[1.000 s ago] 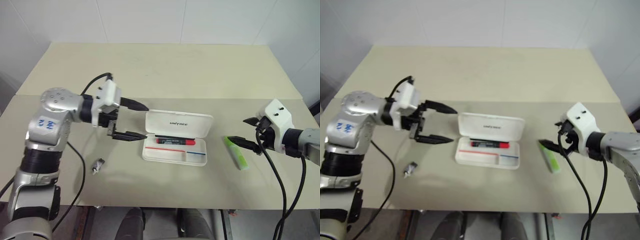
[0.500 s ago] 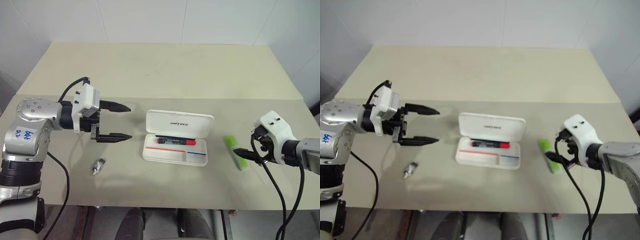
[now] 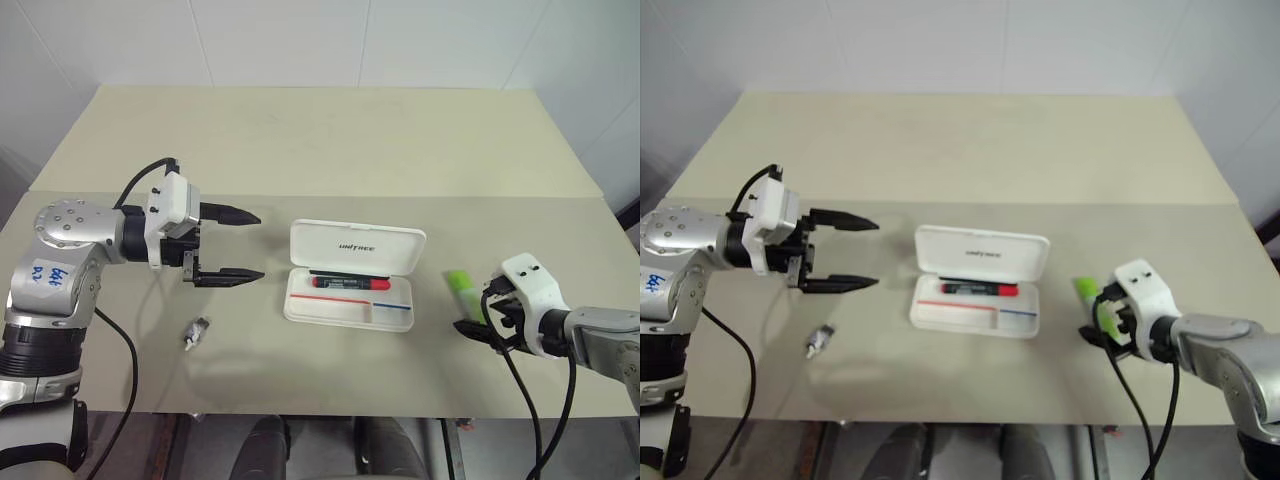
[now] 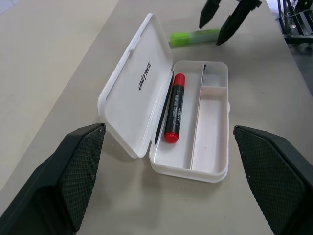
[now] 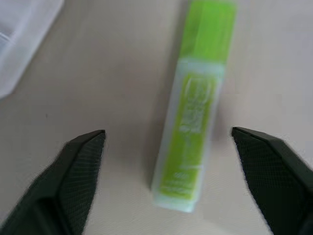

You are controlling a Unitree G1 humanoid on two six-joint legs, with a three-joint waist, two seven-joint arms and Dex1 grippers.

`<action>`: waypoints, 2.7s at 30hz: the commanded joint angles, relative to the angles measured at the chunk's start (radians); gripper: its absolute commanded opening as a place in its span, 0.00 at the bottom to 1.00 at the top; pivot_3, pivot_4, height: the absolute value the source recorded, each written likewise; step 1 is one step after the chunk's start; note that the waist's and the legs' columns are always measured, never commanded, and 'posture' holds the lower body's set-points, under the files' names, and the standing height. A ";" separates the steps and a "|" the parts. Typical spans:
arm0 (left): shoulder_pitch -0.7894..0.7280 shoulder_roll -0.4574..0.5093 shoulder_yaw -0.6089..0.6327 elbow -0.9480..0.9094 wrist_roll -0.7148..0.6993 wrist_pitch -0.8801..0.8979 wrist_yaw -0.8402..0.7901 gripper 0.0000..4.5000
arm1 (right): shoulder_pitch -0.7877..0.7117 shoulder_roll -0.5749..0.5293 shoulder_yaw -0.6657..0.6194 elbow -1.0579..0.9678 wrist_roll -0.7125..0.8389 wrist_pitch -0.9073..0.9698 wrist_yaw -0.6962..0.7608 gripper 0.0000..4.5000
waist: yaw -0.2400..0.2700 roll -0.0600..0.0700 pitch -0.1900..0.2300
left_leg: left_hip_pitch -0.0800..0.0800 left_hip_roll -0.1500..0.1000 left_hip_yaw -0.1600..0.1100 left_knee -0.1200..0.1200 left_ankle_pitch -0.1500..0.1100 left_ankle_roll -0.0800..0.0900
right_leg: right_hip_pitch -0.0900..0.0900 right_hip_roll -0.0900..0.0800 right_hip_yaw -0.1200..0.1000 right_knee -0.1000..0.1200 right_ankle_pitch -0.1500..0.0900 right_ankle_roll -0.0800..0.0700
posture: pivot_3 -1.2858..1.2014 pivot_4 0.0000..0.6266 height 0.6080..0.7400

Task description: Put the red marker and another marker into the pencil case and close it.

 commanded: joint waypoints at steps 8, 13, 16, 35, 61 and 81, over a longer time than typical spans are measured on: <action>0.016 0.043 0.041 -0.036 -0.035 -0.021 -0.017 1.00 | -0.030 0.037 0.050 -0.030 -0.020 -0.014 -0.040 0.24 | -0.001 0.000 0.000 | 0.001 0.002 0.001 0.000 0.000 0.000 | 0.000 0.001 0.001 0.000 0.001 -0.001 | 0.52 0.24 1.00; 0.013 0.038 0.036 -0.034 -0.030 -0.030 -0.015 1.00 | -0.024 -0.039 0.066 0.025 -0.077 -0.097 -0.040 0.24 | -0.002 0.000 0.000 | 0.001 0.003 0.004 0.000 0.000 0.000 | 0.000 0.002 0.002 -0.001 0.002 -0.002 | 0.52 0.24 1.00; 0.014 0.038 0.028 -0.029 -0.022 -0.043 -0.016 1.00 | -0.008 -0.148 0.068 0.127 -0.138 -0.229 -0.002 0.24 | -0.001 0.000 0.000 | 0.001 0.003 0.006 0.001 0.000 0.001 | 0.000 0.002 0.003 -0.002 0.004 -0.001 | 0.52 0.24 1.00; 0.018 0.052 0.018 0.031 -0.005 -0.104 -0.036 1.00 | 0.086 -0.321 -0.023 0.137 -0.020 -0.949 0.700 0.24 | -0.011 -0.001 0.001 | 0.002 0.006 0.014 0.002 -0.002 0.004 | 0.000 0.004 0.007 -0.005 0.007 0.000 | 0.52 0.24 1.00; 0.308 0.143 0.118 -0.032 0.014 -0.215 -0.012 1.00 | -0.521 0.038 0.736 0.100 -0.294 -0.746 0.496 0.24 | -0.025 -0.002 0.002 | 0.001 0.008 0.014 0.000 -0.002 0.003 | -0.004 0.004 0.006 -0.006 0.009 -0.003 | 0.52 0.24 1.00; 0.304 0.151 0.130 -0.100 0.006 -0.148 0.011 1.00 | -0.550 0.126 0.824 0.186 -0.396 -0.728 0.561 0.24 | -0.025 -0.002 0.002 | 0.000 0.007 0.014 0.000 -0.002 0.003 | -0.005 0.004 0.006 -0.004 0.008 -0.004 | 0.52 0.24 1.00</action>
